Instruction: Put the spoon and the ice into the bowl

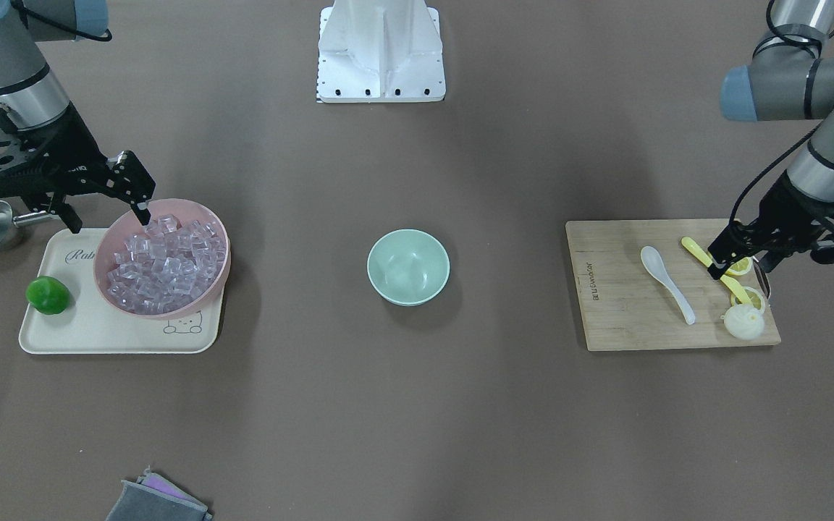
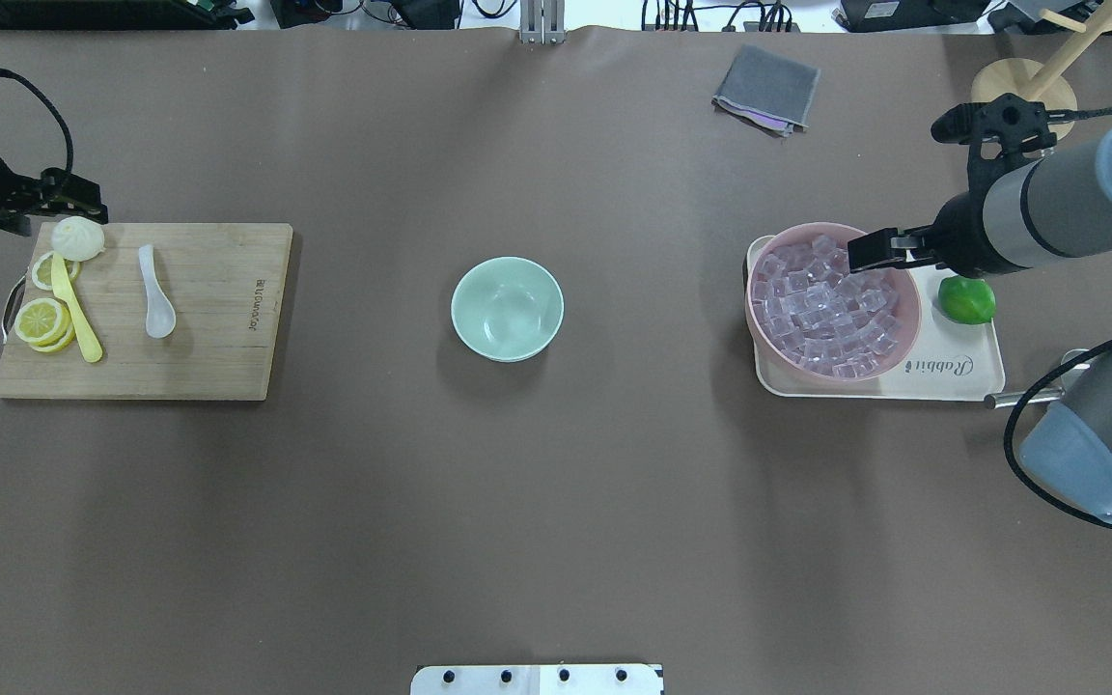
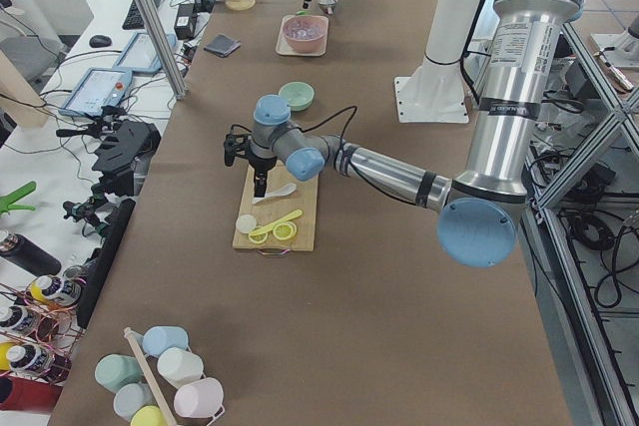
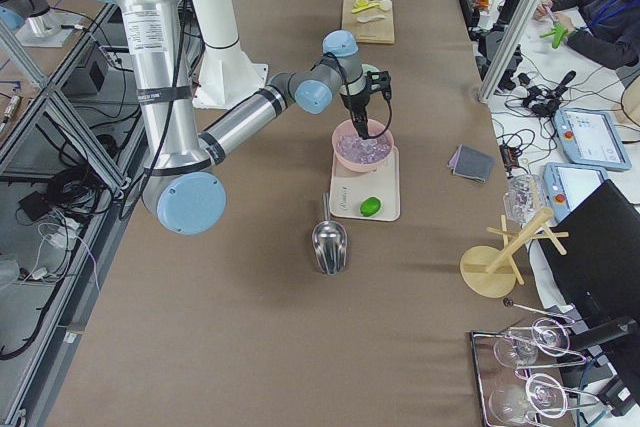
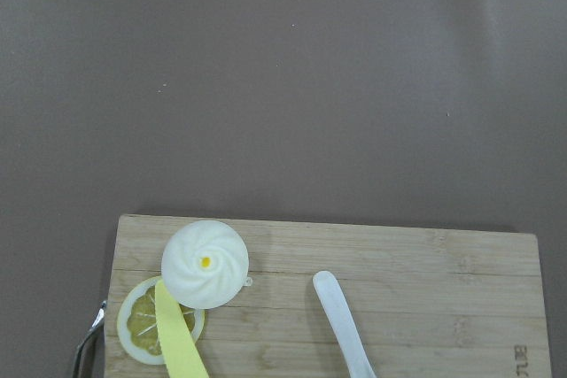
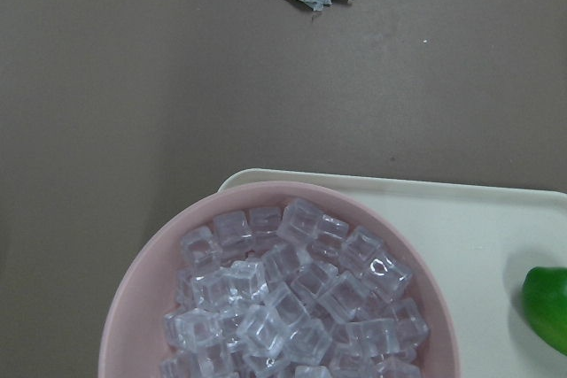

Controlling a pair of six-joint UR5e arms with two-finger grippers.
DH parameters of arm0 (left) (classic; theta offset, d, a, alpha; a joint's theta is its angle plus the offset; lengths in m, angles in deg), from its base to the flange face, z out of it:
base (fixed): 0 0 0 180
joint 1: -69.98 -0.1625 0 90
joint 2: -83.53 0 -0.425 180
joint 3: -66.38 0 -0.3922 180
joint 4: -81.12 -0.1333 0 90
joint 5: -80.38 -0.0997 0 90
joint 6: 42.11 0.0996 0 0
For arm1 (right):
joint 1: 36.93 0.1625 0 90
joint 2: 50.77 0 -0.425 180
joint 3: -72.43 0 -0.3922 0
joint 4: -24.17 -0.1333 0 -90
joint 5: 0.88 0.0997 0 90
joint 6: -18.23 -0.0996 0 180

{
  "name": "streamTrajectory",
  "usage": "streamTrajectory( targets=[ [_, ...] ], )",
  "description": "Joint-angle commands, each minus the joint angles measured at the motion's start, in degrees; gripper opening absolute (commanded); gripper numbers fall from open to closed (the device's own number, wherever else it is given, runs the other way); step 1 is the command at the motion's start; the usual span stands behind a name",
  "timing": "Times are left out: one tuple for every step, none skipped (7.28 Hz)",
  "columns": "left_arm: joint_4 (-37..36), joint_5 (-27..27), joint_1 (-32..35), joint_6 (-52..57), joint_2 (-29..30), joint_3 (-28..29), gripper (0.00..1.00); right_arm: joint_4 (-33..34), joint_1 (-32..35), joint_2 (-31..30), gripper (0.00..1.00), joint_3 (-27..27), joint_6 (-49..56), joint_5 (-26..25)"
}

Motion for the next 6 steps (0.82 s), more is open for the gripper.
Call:
streamTrajectory(
  targets=[
    [0.55, -6.14, -4.72, -4.27, 0.30, 1.47, 0.95, 0.45, -2.37, 0.64, 0.98, 0.84, -4.35, -3.73],
    [2.73, -6.77, -5.34, -4.45, 0.21, 3.57, 0.90, 0.45, -3.77, 0.64, 0.98, 0.93, -8.37, -6.46],
    [7.02, -6.77, -5.87, -4.97, 0.21, 6.72, 0.84, 0.45, -4.13, 0.64, 0.98, 0.93, -8.58, -7.01],
    [10.11, -7.99, -7.01, -7.24, 0.30, 9.19, 0.80, 0.37, -4.31, 0.64, 0.99, 0.93, -8.59, -7.19],
    [11.36, -10.00, -8.15, -8.48, 0.30, 9.30, 0.79, 0.37, -4.40, 0.64, 0.99, 0.84, -8.50, -7.54],
    [11.37, -10.02, -8.42, -9.71, 0.38, 9.04, 0.77, 0.37, -4.40, 0.64, 0.99, 0.84, -8.50, -7.54]
  ],
)
